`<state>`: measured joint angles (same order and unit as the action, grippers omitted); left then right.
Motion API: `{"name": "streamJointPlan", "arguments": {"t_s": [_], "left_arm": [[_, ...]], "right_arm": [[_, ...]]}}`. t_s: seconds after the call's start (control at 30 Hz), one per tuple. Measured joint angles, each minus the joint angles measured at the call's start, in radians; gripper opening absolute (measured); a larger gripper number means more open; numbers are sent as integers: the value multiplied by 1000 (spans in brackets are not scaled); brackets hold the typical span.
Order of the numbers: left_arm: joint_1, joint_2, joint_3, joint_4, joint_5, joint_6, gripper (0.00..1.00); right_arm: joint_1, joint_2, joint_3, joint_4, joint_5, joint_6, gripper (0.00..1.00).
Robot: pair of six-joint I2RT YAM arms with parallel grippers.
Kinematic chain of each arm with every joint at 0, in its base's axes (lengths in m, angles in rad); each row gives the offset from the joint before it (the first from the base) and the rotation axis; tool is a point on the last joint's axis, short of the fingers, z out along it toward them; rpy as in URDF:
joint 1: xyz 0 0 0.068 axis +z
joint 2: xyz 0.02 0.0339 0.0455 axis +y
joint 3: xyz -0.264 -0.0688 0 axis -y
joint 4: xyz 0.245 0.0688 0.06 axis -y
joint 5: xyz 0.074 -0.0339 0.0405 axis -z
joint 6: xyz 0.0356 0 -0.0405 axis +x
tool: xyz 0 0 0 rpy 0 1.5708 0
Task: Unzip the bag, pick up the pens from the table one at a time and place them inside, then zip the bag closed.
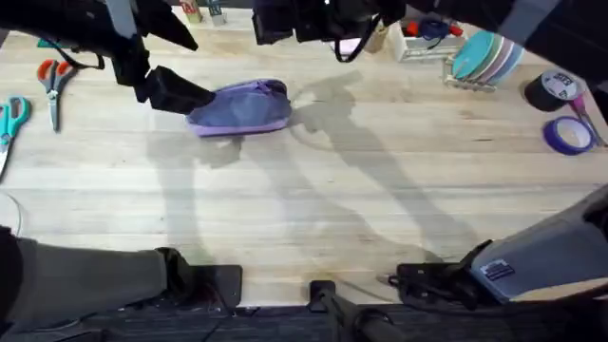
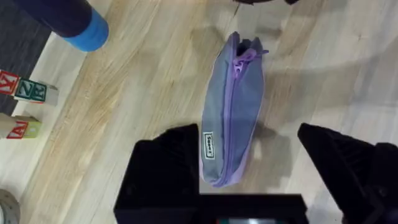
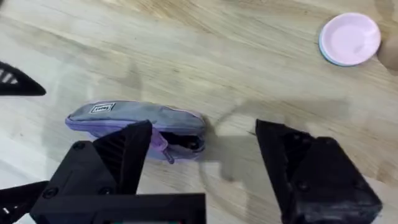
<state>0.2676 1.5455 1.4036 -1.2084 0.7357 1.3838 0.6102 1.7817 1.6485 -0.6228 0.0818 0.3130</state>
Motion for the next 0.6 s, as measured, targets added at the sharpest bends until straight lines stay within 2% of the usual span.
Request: {"name": "streamJointPlan", "arguments": {"t_s": [0.6], "left_arm": [[-1, 11, 0, 0, 0, 0, 993]], "right_arm": [[0, 0, 0, 18, 0, 0, 995]]}}
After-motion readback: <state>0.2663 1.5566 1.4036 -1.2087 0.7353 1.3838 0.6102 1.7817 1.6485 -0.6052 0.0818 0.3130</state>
